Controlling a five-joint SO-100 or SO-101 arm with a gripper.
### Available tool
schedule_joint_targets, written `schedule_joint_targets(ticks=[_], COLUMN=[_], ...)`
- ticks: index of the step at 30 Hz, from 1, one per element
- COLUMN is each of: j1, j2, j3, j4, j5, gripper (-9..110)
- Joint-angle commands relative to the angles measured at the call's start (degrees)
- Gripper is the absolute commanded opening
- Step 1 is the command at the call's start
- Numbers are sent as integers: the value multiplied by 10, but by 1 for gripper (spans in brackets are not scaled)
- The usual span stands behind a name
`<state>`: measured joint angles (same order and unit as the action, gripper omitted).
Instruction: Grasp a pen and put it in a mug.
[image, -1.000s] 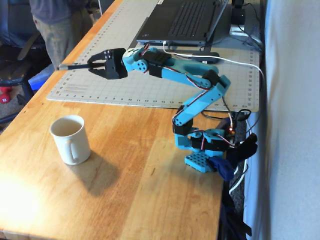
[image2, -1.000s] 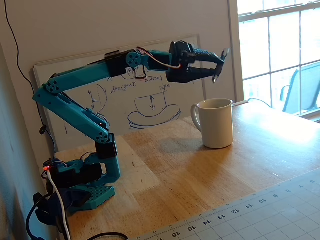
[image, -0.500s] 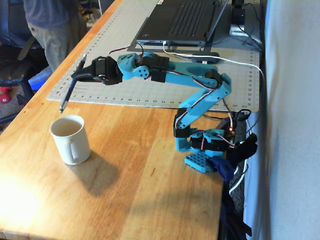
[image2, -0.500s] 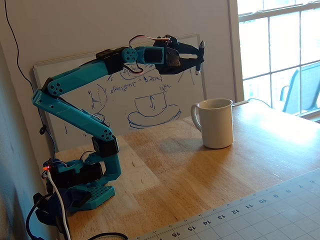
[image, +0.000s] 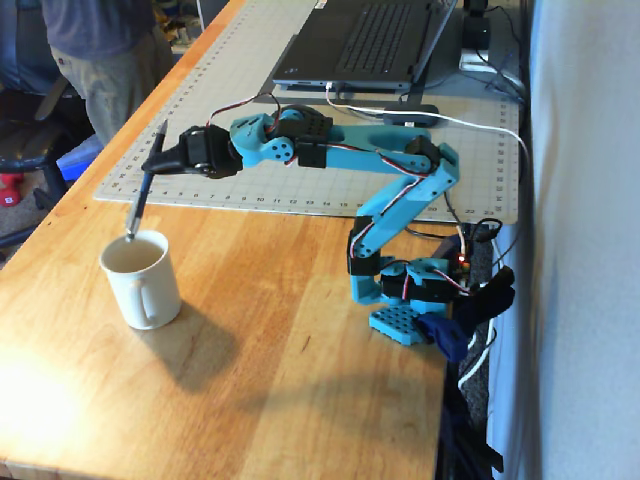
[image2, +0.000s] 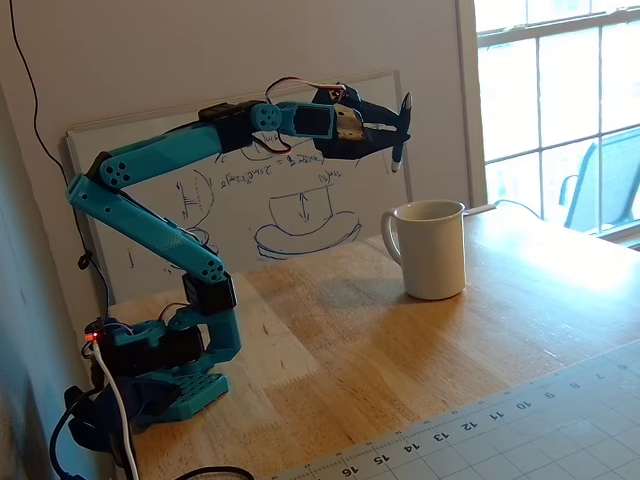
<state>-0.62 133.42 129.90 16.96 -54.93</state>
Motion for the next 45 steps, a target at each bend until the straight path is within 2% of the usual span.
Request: schedule_joint_targets(ticks=[1,4,8,29,39,45], j1=[-3,0,-4,-4,1,2], j2=[-10,-25,-59,-95,-94,-69], j3=[-47,-47,-40,-40,-41,-41], j4=[-20,-20,-20,-20,-20,-19], j5=[-108,-202,-262,-264,-263,-245], gripper=[2,2,2,2,15,17])
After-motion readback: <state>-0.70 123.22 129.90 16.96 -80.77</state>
